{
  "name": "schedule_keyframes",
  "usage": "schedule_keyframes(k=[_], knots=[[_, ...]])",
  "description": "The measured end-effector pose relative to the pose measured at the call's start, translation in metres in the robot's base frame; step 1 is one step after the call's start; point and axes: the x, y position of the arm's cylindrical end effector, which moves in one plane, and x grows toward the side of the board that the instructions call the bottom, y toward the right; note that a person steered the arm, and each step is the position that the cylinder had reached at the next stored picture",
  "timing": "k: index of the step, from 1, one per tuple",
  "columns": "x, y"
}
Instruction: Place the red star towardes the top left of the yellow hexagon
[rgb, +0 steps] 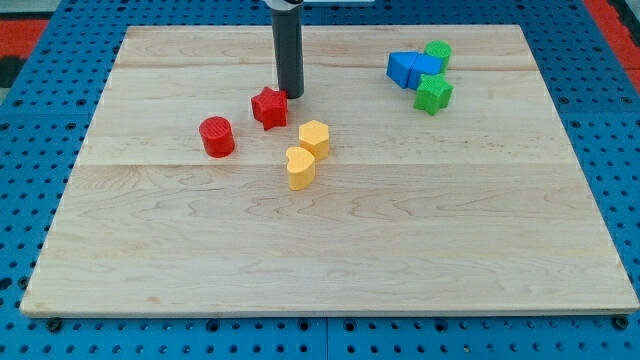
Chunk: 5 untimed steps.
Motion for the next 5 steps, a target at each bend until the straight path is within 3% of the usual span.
schedule_keyframes(k=[3, 5], knots=[[-0.012, -0.03], [-0.003, 0.015]])
